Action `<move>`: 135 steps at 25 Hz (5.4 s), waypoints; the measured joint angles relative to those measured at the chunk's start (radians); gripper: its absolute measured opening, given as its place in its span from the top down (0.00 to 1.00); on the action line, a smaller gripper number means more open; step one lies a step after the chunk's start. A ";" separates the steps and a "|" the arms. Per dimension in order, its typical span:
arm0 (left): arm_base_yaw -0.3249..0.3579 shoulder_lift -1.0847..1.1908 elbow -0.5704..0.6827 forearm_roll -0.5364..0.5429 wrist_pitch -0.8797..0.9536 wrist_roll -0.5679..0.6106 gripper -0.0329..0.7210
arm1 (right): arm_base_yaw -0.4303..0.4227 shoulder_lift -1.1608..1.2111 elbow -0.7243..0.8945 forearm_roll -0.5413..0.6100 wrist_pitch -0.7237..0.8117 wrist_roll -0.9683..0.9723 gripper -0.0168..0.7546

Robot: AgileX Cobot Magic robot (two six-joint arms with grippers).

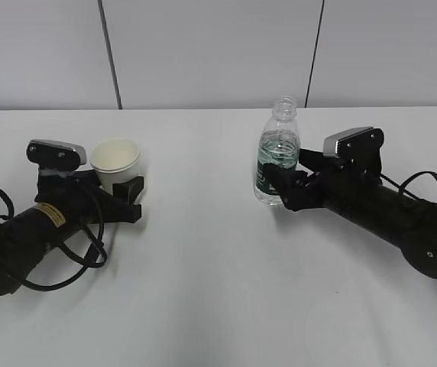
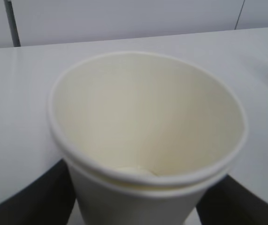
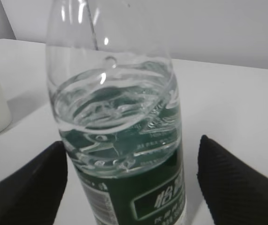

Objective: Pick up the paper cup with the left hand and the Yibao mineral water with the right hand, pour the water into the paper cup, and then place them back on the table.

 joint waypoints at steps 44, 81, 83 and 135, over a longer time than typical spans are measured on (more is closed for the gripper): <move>0.000 0.000 0.000 0.046 0.000 0.000 0.34 | 0.010 0.063 -0.111 -0.050 -0.002 0.021 0.30; -0.133 -0.034 -0.076 0.334 0.000 -0.134 0.37 | 0.010 -0.165 -0.107 -0.099 0.337 -0.263 0.32; -0.144 -0.034 -0.091 0.341 0.000 -0.136 0.37 | 0.010 -0.181 -0.107 -0.101 0.351 -0.296 0.32; -0.216 -0.034 -0.182 0.382 0.091 -0.172 0.37 | 0.038 -0.243 -0.107 -0.079 0.424 -0.898 0.32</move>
